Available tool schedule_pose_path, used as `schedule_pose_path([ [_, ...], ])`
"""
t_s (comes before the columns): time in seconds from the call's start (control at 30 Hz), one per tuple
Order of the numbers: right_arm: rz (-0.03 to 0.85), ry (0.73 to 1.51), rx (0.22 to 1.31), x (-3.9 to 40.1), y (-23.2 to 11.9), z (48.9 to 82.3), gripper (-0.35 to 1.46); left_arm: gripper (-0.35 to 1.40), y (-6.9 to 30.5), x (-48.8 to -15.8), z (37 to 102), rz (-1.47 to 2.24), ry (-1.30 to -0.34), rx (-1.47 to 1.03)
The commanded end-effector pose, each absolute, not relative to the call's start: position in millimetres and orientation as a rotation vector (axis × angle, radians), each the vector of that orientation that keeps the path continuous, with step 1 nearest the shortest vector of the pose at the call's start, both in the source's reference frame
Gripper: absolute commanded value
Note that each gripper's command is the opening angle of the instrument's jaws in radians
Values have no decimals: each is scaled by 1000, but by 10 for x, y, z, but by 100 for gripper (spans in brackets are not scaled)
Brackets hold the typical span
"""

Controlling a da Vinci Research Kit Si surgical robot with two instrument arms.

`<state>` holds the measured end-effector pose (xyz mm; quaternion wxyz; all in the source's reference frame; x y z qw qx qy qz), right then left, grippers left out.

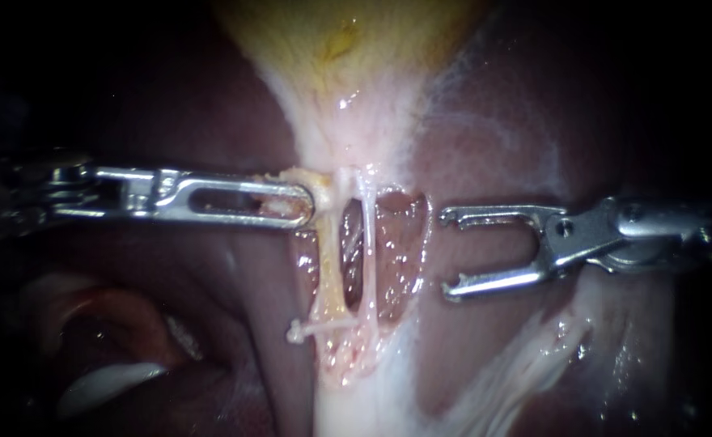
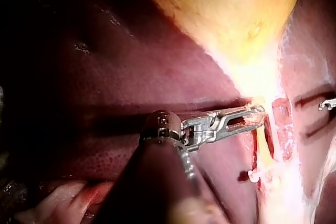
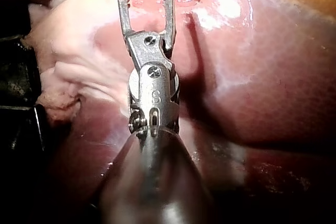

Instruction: Going back first clip left tube

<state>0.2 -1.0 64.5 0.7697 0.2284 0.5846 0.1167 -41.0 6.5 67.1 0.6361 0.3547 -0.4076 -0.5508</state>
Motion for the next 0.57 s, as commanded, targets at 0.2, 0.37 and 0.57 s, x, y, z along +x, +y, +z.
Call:
schedule_pose_path([
  [0.2, 248, 1269, 492, 2, -10, 645, 50, -35, 70, -411, 684, -1256, -927, 807],
  [0.37, 248, 1269, 492, 2, -10, 644, 50, -35, 69, -416, 686, -1254, -924, 809],
  [0.57, 249, 1270, 493, 2, -10, 643, 50, -35, 68, -417, 687, -1254, -924, 808],
])
